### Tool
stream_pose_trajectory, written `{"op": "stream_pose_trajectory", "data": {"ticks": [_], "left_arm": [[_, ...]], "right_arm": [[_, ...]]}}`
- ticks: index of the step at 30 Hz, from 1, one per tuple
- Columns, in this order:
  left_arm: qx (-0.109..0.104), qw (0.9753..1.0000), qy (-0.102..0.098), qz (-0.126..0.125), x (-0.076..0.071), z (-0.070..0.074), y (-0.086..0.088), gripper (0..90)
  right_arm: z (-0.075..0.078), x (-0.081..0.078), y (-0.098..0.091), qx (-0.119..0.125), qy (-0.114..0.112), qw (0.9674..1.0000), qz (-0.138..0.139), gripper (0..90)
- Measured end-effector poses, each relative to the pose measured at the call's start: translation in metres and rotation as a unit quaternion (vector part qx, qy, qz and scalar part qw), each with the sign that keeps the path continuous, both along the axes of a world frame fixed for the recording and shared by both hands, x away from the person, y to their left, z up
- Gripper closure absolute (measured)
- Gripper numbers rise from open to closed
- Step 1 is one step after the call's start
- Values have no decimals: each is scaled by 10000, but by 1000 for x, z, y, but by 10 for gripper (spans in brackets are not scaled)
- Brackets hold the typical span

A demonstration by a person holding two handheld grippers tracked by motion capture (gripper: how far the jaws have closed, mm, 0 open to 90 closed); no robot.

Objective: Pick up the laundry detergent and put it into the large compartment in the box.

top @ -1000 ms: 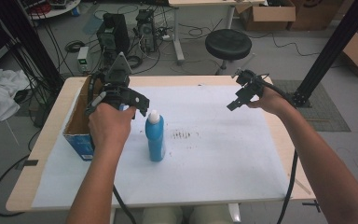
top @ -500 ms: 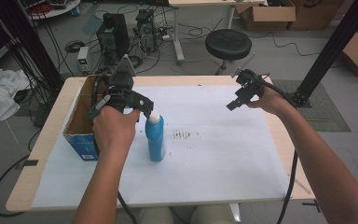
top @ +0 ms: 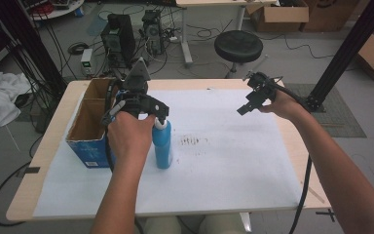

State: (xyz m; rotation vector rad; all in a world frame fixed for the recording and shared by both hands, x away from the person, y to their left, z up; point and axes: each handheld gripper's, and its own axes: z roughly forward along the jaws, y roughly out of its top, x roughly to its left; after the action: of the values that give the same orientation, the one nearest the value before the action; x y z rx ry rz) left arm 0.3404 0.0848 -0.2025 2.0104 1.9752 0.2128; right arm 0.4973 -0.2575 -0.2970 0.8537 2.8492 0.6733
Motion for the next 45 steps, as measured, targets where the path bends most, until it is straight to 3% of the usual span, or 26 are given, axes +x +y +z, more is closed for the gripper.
{"op": "stream_pose_trajectory", "data": {"ticks": [13,45], "left_arm": [[148,9998,126,7,11,-13,-20,199],[245,9988,433,40,35,-67,-38,201]], "right_arm": [[-1,0,3,-2,10,10000,61,174],[-4,3,-3,-2,11,10000,75,172]]}}
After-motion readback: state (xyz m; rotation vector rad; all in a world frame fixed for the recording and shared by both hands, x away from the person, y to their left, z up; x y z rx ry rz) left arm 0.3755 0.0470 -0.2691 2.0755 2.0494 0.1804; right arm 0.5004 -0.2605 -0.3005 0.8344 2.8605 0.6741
